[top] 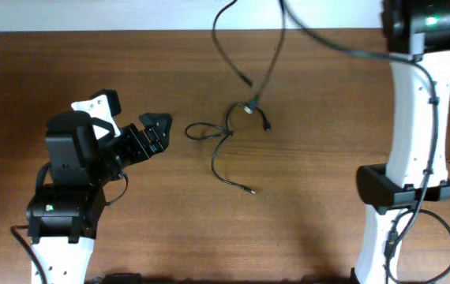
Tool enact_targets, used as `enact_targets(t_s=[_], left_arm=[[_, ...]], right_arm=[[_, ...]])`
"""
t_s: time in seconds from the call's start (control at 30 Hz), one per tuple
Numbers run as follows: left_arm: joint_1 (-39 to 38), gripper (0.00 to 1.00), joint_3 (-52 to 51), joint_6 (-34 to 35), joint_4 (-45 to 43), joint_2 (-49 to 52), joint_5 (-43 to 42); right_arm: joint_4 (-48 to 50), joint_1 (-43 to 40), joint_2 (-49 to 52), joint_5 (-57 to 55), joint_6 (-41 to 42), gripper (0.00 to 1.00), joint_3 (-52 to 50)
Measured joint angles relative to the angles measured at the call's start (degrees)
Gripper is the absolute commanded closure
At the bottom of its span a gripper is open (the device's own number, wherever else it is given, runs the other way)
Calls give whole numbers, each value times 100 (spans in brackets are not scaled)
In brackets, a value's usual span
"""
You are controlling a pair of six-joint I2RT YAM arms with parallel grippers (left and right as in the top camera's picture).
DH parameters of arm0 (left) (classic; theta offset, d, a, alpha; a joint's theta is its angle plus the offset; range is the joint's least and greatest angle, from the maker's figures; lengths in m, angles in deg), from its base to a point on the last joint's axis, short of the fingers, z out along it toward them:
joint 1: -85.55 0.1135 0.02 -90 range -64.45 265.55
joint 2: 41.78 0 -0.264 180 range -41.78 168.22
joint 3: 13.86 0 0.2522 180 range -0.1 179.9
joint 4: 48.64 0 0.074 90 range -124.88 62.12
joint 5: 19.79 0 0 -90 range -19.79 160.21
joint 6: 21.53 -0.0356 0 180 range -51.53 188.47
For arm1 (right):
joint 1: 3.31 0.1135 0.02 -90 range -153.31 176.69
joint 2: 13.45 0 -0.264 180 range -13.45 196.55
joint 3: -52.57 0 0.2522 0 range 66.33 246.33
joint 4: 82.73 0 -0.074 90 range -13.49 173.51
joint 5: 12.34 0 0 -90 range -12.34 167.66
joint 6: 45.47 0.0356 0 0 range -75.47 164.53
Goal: Untangle cables
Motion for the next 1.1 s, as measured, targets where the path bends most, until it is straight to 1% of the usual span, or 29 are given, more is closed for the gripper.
enact_targets(t_s=[0.2, 0.37, 0.47, 0.53, 0.6, 0.67, 0.8, 0.9, 0.93, 0.97, 1.0, 1.07, 1.1], left_arm=[[0, 1, 0, 0, 0, 0, 0], [0, 0, 0, 0, 0, 0, -28], [0, 0, 0, 0, 2, 0, -162], [0, 0, 0, 0, -2, 0, -205], [0, 0, 0, 0, -7, 0, -238], [0, 1, 0, -2, -149, 0, -304], [0, 1, 0, 2, -575, 0, -544], [0, 1, 0, 2, -699, 0, -656], [0, 1, 0, 2, -710, 0, -671], [0, 1, 0, 2, -717, 0, -688], [0, 1, 0, 2, -715, 0, -710], [0, 1, 0, 2, -717, 0, -730], [0, 1, 0, 2, -728, 0, -739]], right_arm=[[-337, -1390, 0, 549, -15, 96, 0], [-457, -2745, 0, 1331, -17, 96, 0], [-872, -3731, 0, 1567, -17, 96, 0], [-955, -4284, 0, 1633, -20, 96, -7], [-970, -5016, 0, 1690, -15, 96, -9], [-970, -5593, 0, 1784, -140, 96, -9], [-1014, -6524, 0, 1884, -280, 96, -9], [-1176, -6782, 13, 1888, -315, 95, -9], [-1276, -6811, 24, 1886, -367, 77, -9], [-1475, -6817, 35, 1862, -450, 26, -11], [-1718, -6813, 59, 1753, -531, 1, -9], [-2376, -6802, 83, 1305, -625, 1, -9], [-2872, -6798, 87, 999, -769, 1, -9]])
